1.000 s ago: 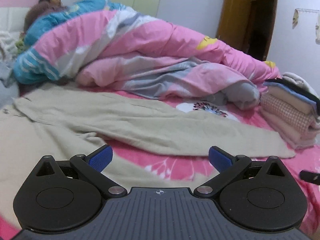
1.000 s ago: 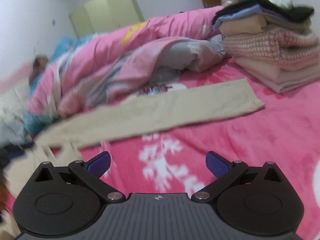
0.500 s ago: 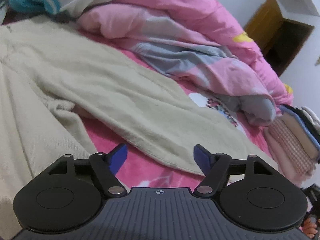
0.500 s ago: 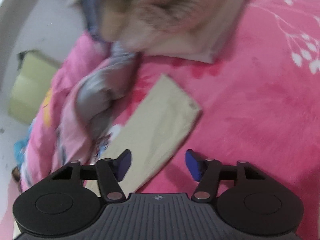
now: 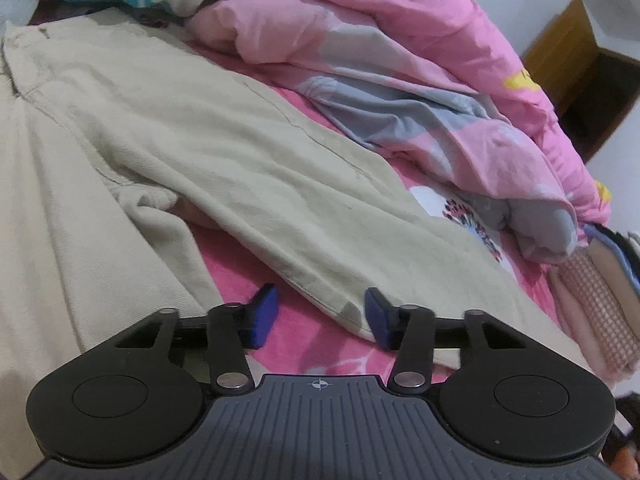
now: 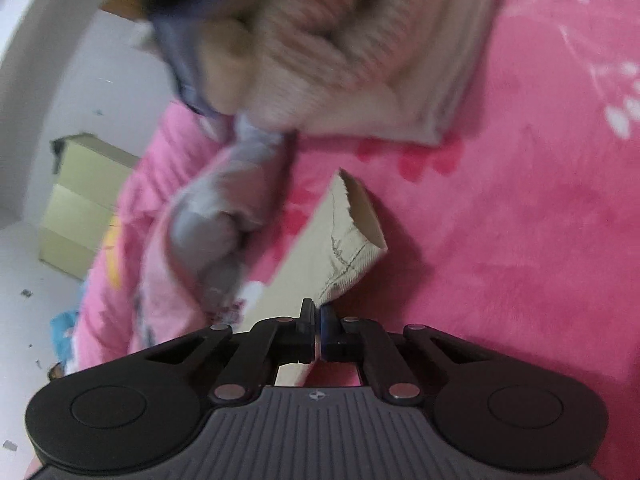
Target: Fold clothes
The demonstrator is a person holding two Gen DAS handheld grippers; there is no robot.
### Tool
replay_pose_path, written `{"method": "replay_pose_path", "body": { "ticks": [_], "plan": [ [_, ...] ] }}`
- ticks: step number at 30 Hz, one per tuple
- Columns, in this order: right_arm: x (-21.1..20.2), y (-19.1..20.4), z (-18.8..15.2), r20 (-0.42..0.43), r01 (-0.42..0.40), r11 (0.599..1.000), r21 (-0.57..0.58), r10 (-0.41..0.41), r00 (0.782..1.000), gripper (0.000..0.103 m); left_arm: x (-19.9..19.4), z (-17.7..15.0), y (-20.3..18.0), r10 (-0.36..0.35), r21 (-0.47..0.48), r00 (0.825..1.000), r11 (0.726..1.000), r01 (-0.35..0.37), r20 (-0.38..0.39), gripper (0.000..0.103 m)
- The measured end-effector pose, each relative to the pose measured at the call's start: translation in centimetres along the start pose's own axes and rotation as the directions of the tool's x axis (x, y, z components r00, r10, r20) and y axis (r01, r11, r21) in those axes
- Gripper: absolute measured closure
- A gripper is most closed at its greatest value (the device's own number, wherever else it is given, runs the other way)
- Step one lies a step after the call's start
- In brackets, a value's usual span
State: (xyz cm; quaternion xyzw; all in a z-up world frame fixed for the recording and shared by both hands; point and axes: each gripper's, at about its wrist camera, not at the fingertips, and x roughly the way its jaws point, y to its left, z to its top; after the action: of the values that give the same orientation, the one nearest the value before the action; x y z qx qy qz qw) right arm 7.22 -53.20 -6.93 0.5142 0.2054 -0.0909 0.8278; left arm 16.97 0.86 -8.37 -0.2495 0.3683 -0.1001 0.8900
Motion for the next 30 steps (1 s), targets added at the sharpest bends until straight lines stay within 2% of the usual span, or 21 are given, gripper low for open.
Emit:
{"method": "replay_pose_path", "body": {
  "ticks": [3, 5, 7, 10, 13, 17, 19, 22, 24, 27, 30],
  "plan": [
    [-1.5, -0.1, -1.3, 0.025, 0.008, 1.0, -0.021, -0.008, 1.0, 0.101, 0.3, 0.0, 0.2, -0.022, -0.016, 1.0, 1.0, 0.022, -0.007, 0.081],
    [-1.4, -0.8, -1.8, 0.019, 0.03, 0.999, -0.01, -0.03, 0.999, 0.101, 0.4, 0.1, 0.5, -0.032, -0.039, 0.999, 0.999, 0.031, -0.011, 0.096],
    [-1.4, -1.0, -1.5, 0.012, 0.015, 0.999, 0.031, -0.015, 1.0, 0.101, 0.3, 0.4, 0.8, -0.048, -0.074, 0.999, 0.996, 0.047, -0.005, 0.102],
    [-3.0, 1.1, -0.4, 0.051, -0.069, 0.998, -0.007, 0.069, 0.996, 0.101, -1.3, 1.0, 1.0, -0.101, -0.124, 0.994, 0.987, 0.104, 0.032, 0.103],
    [-4.4, 2.3, 0.2, 0.075, -0.104, 0.994, -0.045, 0.108, 0.991, 0.101, -2.9, 1.1, 0.6, -0.139, -0.118, 0.988, 0.982, 0.147, 0.073, 0.103],
    [-3.6, 1.5, -0.1, 0.041, -0.031, 0.999, -0.041, 0.033, 0.999, 0.101, -2.8, 0.4, 1.2, -0.136, -0.148, 0.99, 0.979, 0.139, 0.025, 0.103],
    [-3.9, 1.3, 0.0, 0.026, -0.037, 0.999, -0.024, 0.037, 0.999, 0.101, -3.1, 0.1, 1.8, -0.14, -0.164, 0.99, 0.977, 0.14, 0.009, 0.103],
    [-5.1, 2.1, 0.0, 0.039, -0.058, 0.996, -0.072, 0.061, 0.997, 0.101, -3.9, -0.2, 1.9, -0.142, -0.142, 0.99, 0.98, 0.142, 0.01, 0.103],
    [-5.7, 2.2, -0.2, 0.035, -0.045, 0.994, -0.103, 0.049, 0.998, 0.101, -3.6, -0.5, 2.0, -0.123, -0.116, 0.992, 0.986, 0.121, -0.01, 0.103],
    [-5.2, 0.7, -1.3, -0.029, 0.05, 0.989, -0.139, -0.054, 0.998, 0.101, -2.8, -1.1, 2.6, -0.091, -0.108, 0.994, 0.991, 0.085, -0.053, 0.103],
    [-4.9, -1.3, -2.0, -0.104, 0.127, 0.982, -0.136, -0.142, 0.984, 0.098, -3.0, -1.4, 3.0, -0.094, -0.093, 0.993, 0.992, 0.087, -0.068, 0.102]
  ]
}}
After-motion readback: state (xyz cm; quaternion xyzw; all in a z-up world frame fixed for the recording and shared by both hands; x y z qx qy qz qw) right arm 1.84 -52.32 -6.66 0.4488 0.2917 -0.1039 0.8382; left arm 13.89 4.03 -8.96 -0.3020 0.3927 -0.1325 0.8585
